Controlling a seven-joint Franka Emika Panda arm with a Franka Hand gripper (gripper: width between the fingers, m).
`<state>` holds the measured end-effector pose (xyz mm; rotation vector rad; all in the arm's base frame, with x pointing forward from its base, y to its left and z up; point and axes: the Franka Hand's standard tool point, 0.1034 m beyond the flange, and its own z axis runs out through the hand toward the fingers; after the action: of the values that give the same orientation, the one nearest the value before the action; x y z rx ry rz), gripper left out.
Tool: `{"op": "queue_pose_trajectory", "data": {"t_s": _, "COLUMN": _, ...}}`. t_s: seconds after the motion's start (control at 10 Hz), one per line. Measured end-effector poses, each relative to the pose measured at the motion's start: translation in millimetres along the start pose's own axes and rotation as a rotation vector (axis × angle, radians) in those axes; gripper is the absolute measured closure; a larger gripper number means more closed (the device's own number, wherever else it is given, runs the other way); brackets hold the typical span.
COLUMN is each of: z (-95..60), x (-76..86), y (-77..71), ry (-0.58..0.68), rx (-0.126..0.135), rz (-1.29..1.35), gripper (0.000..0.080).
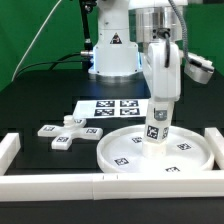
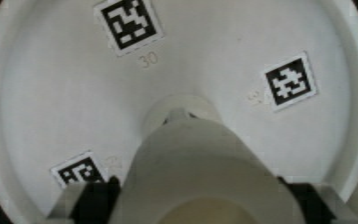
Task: Assemble round table
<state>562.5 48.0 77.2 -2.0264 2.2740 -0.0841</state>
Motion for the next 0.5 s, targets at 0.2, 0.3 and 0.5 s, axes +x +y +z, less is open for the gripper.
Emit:
{"op": "queue_pose_trajectory", "data": {"t_s": 0.2, "z": 0.1, "x": 0.3, "y": 0.0, "ry": 0.001, "rx": 0.000, "rz": -0.004, "gripper": 0.0393}}
{"op": "queue_pose_trajectory", "data": {"t_s": 0.3, "z": 0.3, "x": 0.0, "y": 0.3, "ry": 0.002, "rx": -0.003, "rz": -0.086, "gripper": 0.0303}}
{"op": "queue_pose_trajectory", "data": {"t_s": 0.5, "z": -1.2, "x": -1.5, "y": -0.6, "ry": 0.002, "rx": -0.007, "rz": -0.376, "gripper": 0.0201}}
